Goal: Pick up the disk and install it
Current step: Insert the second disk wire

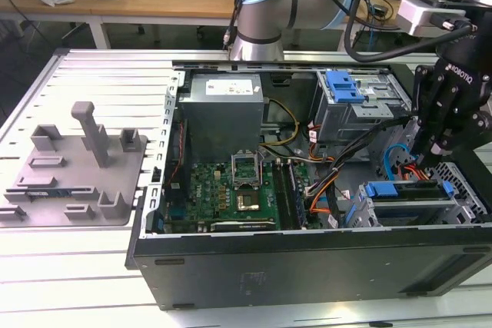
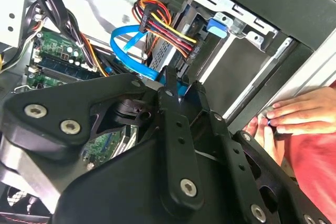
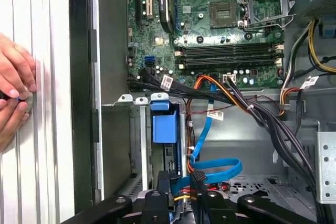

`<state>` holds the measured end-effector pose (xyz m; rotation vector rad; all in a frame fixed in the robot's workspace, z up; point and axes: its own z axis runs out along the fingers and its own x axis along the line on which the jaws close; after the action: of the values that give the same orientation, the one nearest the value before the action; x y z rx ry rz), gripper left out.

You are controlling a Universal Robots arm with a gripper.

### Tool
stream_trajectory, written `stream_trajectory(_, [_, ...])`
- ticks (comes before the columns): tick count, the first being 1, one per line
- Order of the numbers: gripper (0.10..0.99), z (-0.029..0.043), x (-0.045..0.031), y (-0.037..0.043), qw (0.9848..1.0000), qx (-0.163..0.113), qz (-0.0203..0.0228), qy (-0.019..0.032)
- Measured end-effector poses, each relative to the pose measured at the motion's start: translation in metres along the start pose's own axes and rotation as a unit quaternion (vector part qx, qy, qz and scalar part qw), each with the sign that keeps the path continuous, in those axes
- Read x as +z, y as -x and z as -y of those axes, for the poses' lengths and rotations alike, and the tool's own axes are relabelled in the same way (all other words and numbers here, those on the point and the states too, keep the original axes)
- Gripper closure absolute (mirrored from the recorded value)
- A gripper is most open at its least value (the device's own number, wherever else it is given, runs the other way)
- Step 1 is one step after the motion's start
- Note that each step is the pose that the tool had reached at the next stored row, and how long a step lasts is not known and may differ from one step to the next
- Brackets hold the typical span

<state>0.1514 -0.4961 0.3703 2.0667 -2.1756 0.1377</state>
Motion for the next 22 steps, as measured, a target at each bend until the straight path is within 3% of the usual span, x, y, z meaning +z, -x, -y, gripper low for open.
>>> stream_trajectory(1, [0.796, 0.0001, 0.0001, -0.0002, 1.0, 0.004, 0.0001, 0.0007])
stream_trajectory(2, [0.925, 0.0004, 0.0002, -0.0006, 1.0, 0.01, 0.0002, 0.0018])
stream_trajectory(6, [0.925, 0.0012, 0.0004, -0.0014, 0.9997, 0.022, 0.0006, 0.0046])
stream_trajectory(14, [0.925, 0.0013, 0.0004, -0.0015, 0.9997, 0.023, 0.0007, 0.0048])
stream_trajectory(17, [0.925, 0.0003, 0.0008, -0.0043, 0.9997, 0.022, 0.0098, 0.0046])
stream_trajectory(19, [0.925, 0.0001, 0.0014, -0.0075, 0.9996, 0.022, 0.0194, 0.0042])
stream_trajectory(21, [0.925, 0.0, 0.0023, -0.0131, 0.9993, 0.019, 0.0329, 0.0037])
stream_trajectory(22, [0.925, -0.0001, 0.0027, -0.0149, 0.9992, 0.018, 0.0371, 0.0034])
